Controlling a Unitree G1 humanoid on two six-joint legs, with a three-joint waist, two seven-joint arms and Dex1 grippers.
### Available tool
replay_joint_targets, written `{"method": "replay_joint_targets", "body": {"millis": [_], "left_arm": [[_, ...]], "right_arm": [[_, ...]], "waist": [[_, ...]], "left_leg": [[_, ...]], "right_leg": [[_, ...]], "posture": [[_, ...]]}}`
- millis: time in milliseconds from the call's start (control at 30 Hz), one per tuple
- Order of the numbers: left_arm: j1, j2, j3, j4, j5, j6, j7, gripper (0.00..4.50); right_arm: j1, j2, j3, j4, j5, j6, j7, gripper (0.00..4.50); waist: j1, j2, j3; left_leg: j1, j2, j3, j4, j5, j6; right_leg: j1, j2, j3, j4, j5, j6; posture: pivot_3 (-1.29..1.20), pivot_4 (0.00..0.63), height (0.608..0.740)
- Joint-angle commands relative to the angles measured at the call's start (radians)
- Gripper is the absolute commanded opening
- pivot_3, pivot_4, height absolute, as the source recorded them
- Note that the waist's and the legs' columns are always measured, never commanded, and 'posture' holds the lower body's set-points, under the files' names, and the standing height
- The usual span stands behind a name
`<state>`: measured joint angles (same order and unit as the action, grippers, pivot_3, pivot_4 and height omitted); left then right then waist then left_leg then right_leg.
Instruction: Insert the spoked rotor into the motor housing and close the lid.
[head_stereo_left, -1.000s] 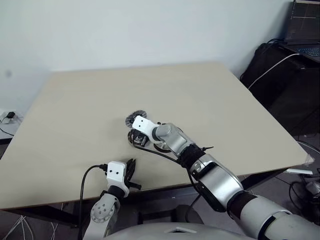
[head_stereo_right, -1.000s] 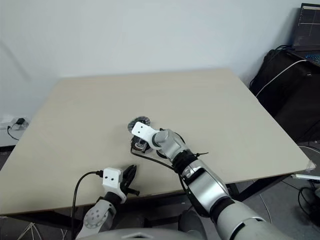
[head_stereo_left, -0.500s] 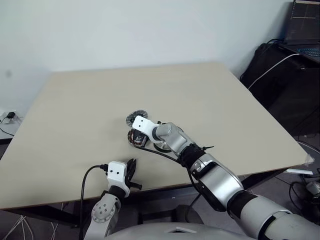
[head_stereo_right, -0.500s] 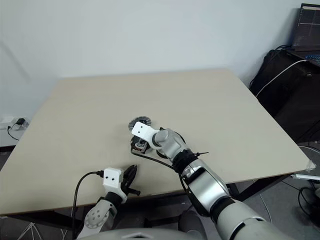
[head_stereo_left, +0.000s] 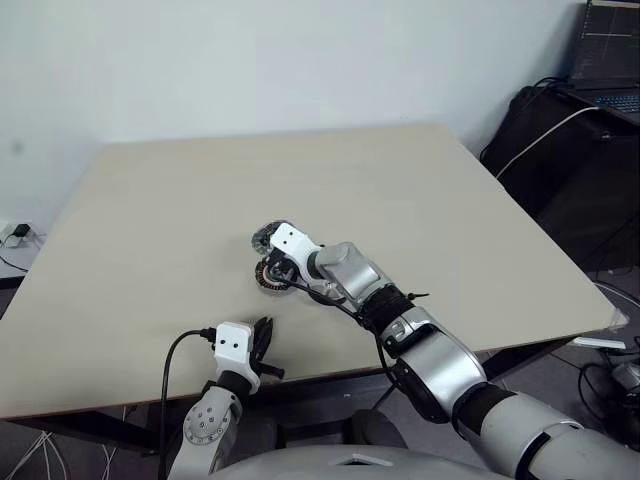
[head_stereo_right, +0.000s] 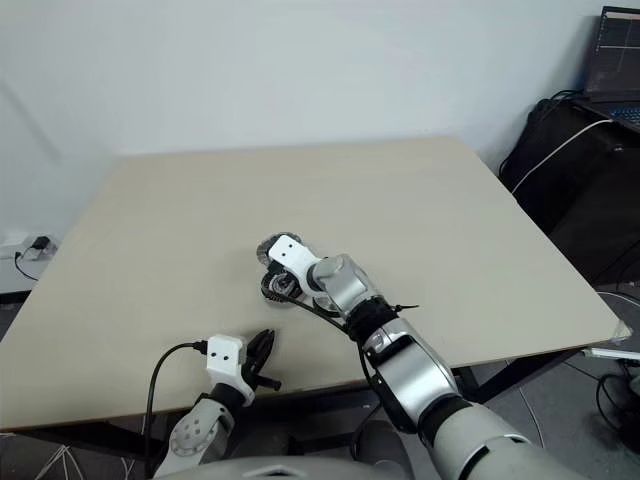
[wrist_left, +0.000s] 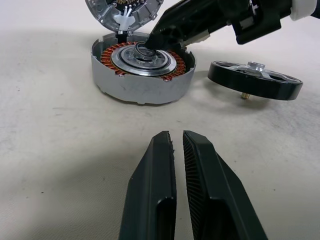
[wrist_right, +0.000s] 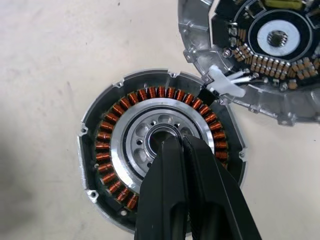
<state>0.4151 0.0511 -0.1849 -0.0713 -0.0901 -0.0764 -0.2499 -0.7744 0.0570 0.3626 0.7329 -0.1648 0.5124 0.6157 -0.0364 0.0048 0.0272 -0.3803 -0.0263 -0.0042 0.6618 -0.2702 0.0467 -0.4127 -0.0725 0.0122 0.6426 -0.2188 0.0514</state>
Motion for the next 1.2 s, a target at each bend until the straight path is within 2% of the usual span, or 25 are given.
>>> {"method": "replay_joint_targets", "body": {"millis": [33, 267, 700, 1200], "left_arm": [[-0.014, 0.001, 0.0, 0.01, -0.004, -0.024, -0.01, 0.42], [-0.022, 0.002, 0.005, 0.039, -0.005, -0.039, -0.02, 0.42], [-0.028, -0.006, 0.003, 0.068, 0.001, -0.065, -0.012, 0.42], [-0.027, -0.006, 0.005, 0.074, -0.003, -0.074, -0.014, 0.42]], "right_arm": [[0.002, 0.0, -0.02, -0.076, 0.026, 0.034, 0.009, 0.01], [0.019, -0.015, 0.005, -0.112, 0.02, 0.048, 0.015, 0.01], [-0.042, 0.02, -0.006, 0.008, 0.021, 0.001, -0.025, 0.01], [-0.073, 0.013, -0.02, 0.079, 0.018, -0.032, -0.034, 0.01]], "waist": [[0.0, 0.0, 0.0], [0.0, 0.0, 0.0], [0.0, 0.0, 0.0], [0.0, 0.0, 0.0]], "left_leg": [[0.0, 0.0, 0.0, 0.0, 0.0, 0.0], [0.0, 0.0, 0.0, 0.0, 0.0, 0.0], [0.0, 0.0, 0.0, 0.0, 0.0, 0.0], [0.0, 0.0, 0.0, 0.0, 0.0, 0.0]], "right_leg": [[0.0, 0.0, 0.0, 0.0, 0.0, 0.0], [0.0, 0.001, 0.0, 0.0, 0.0, 0.0], [0.0, 0.002, 0.0, 0.0, 0.0, 0.0], [0.0, 0.0, 0.0, 0.0, 0.0, 0.0]], "posture": [[0.0, 0.0, 0.74], [0.0, 0.0, 0.74], [0.0, 0.0, 0.74], [0.0, 0.0, 0.74]]}}
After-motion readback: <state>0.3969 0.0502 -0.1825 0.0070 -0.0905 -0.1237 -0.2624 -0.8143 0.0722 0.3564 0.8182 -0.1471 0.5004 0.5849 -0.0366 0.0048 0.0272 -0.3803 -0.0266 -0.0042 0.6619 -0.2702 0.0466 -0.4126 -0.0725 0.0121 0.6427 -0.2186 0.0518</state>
